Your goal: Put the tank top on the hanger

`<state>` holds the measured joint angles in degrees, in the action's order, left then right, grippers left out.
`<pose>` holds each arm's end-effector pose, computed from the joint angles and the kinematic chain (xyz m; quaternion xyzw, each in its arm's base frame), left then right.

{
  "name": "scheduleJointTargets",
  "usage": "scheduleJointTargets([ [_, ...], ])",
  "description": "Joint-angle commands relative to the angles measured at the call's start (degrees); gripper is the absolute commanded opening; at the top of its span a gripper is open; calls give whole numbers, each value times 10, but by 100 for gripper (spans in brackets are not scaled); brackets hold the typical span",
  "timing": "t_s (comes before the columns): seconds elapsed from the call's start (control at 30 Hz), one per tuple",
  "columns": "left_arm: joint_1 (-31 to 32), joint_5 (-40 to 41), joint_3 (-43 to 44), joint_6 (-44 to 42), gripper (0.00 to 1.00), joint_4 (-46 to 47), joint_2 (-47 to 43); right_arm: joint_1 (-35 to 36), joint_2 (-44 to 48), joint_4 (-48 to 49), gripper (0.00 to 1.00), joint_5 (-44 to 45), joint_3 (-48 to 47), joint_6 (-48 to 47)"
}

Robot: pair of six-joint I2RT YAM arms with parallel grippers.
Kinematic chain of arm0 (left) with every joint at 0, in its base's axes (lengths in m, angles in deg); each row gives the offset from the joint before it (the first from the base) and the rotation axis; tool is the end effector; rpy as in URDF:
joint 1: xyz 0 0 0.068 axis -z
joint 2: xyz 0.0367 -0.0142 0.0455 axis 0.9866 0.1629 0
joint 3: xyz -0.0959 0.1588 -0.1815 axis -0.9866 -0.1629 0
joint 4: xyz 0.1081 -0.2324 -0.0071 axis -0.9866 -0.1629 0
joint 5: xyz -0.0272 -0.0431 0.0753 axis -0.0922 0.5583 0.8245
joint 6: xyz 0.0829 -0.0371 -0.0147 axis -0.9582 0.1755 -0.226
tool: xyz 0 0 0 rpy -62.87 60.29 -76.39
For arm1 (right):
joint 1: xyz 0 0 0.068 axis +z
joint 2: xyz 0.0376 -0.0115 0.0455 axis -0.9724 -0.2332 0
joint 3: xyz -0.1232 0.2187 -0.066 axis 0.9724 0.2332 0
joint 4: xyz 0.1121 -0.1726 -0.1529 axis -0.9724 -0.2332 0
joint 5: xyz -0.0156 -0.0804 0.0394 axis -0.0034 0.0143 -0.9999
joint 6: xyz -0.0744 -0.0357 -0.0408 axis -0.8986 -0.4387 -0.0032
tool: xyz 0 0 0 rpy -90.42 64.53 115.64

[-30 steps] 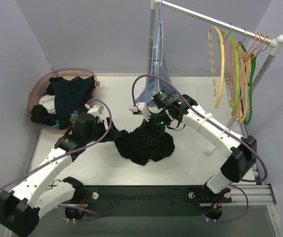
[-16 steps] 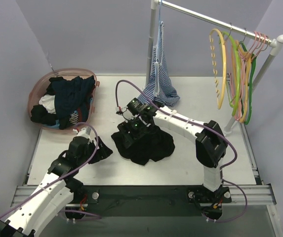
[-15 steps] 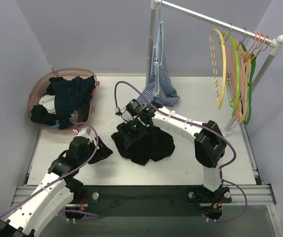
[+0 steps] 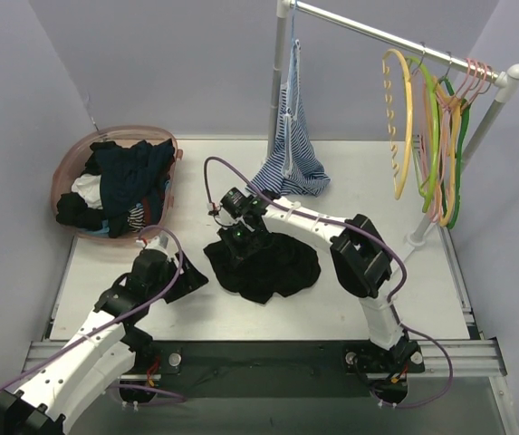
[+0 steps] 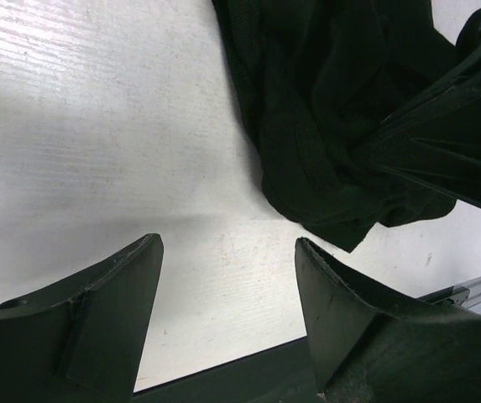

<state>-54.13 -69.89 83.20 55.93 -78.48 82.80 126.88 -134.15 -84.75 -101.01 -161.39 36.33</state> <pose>0.1577 -0.0840 0.1484 -0.1809 0.9009 -0.2670 0.2905 0.2691 0.3766 0.1581 -0.3644 0.8703 0.3058 0.1276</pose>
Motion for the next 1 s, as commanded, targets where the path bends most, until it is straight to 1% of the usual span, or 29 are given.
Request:
scheduleJointTargets([
  [0.0,-4,-18,-4,14,74,76,9,5,21,-30,0,17,-31,-26],
  [0.1,-4,-33,-15,24,74,122,24,5,73,-49,0,68,-29,-87],
  [0.13,-4,-37,-16,26,74,135,38,4,86,-63,0,81,-25,-135],
  [0.17,-4,-47,-17,28,74,149,46,3,118,-75,0,75,-22,-164],
  [0.23,-4,-67,-13,38,74,194,79,-1,151,-100,0,55,9,-224],
  [0.27,-4,-75,-11,41,74,227,92,-3,182,-106,0,37,21,-264],
  [0.37,3,-91,13,54,75,265,139,-14,229,-124,0,29,73,-305],
  [0.43,21,-71,30,52,75,266,172,-24,250,-130,0,23,98,-313],
  [0.5,42,-42,59,49,74,245,197,-42,259,-130,0,13,107,-314],
  [0.53,53,-13,74,50,73,232,230,-50,264,-130,0,9,108,-313],
  [0.57,78,1,101,49,73,203,248,-62,264,-130,0,4,107,-311],
  [0.6,91,10,118,43,73,189,268,-69,264,-131,0,-4,106,-308],
  [0.63,101,27,132,43,72,177,306,-74,265,-132,0,-6,104,-307],
  [0.67,123,30,144,42,72,164,324,-77,264,-133,0,-8,100,-305],
  [0.7,131,30,161,41,67,162,340,-83,265,-133,0,-11,98,-305],
  [0.77,147,58,171,37,45,158,372,-84,268,-137,0,-9,95,-306],
  [0.8,153,64,178,33,37,153,379,-84,270,-137,0,-8,94,-307],
  [0.87,157,82,185,27,37,129,386,-84,281,-144,0,-3,90,-315],
  [0.9,159,83,186,16,32,124,384,-86,285,-147,0,-1,81,-321],
  [0.97,159,85,187,6,15,107,361,-91,295,-164,0,-4,69,-341],
])
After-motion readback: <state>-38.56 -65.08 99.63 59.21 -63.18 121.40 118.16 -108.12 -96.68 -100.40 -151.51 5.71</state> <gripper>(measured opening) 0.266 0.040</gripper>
